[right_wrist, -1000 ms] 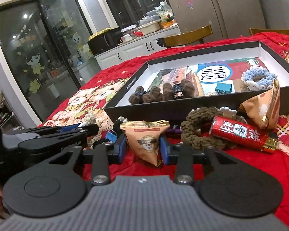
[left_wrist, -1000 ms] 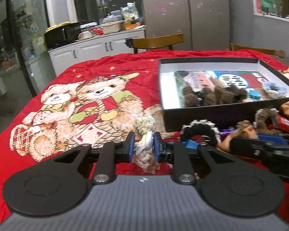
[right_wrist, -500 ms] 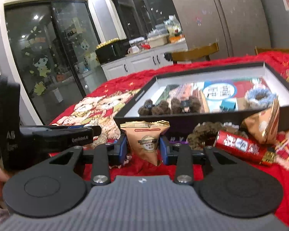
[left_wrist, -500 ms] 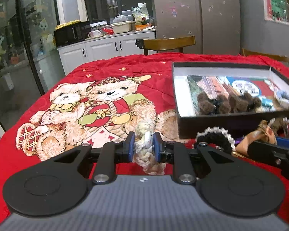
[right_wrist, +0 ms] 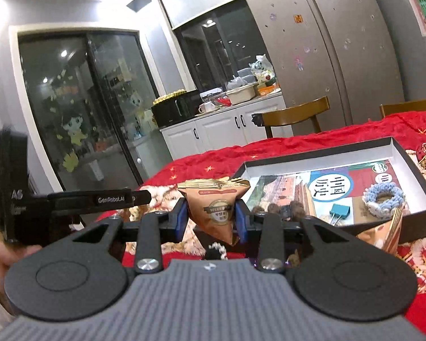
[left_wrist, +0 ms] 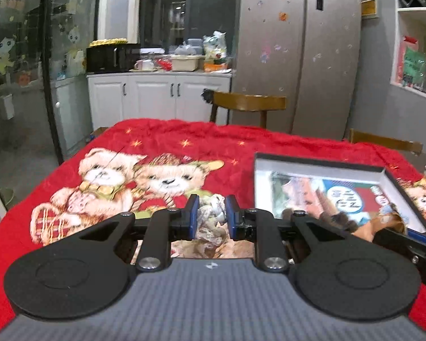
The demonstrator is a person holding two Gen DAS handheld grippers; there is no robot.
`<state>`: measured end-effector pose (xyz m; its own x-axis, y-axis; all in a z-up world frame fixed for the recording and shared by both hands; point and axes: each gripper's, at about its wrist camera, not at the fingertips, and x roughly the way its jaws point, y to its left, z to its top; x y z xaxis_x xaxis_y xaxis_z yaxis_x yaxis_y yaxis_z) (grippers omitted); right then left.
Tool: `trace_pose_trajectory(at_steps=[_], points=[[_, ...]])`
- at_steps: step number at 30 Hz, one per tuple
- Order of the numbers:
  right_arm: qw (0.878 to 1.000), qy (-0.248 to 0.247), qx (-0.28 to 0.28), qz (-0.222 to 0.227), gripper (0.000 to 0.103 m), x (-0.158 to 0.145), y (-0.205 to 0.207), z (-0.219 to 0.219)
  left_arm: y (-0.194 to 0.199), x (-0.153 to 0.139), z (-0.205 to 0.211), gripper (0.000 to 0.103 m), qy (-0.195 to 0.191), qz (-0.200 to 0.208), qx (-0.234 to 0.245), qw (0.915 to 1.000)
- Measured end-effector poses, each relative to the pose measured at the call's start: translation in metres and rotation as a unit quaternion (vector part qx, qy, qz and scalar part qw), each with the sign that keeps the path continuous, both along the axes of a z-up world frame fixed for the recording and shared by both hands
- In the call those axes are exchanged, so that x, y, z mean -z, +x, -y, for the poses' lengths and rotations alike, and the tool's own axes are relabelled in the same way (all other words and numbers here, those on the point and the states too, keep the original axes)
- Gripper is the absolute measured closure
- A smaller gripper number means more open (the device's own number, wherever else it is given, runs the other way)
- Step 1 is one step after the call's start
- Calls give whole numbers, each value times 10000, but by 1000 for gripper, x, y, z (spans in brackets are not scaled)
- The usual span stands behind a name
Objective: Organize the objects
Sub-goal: 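Lift and carry the cream scrunchie and snack packet over the black box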
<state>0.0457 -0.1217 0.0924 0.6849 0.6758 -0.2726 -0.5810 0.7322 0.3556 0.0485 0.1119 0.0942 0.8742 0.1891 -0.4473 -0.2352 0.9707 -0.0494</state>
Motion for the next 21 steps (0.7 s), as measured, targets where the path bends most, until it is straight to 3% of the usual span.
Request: trace_pose_trajectory(at_steps=[13, 21], points=[[9986, 372, 276, 254, 65, -72, 29, 16, 9, -78, 36, 79, -24, 618, 485, 9969], [9971, 568, 516, 26, 65, -102, 63, 21, 27, -117, 58, 79, -268, 862, 898, 9919]])
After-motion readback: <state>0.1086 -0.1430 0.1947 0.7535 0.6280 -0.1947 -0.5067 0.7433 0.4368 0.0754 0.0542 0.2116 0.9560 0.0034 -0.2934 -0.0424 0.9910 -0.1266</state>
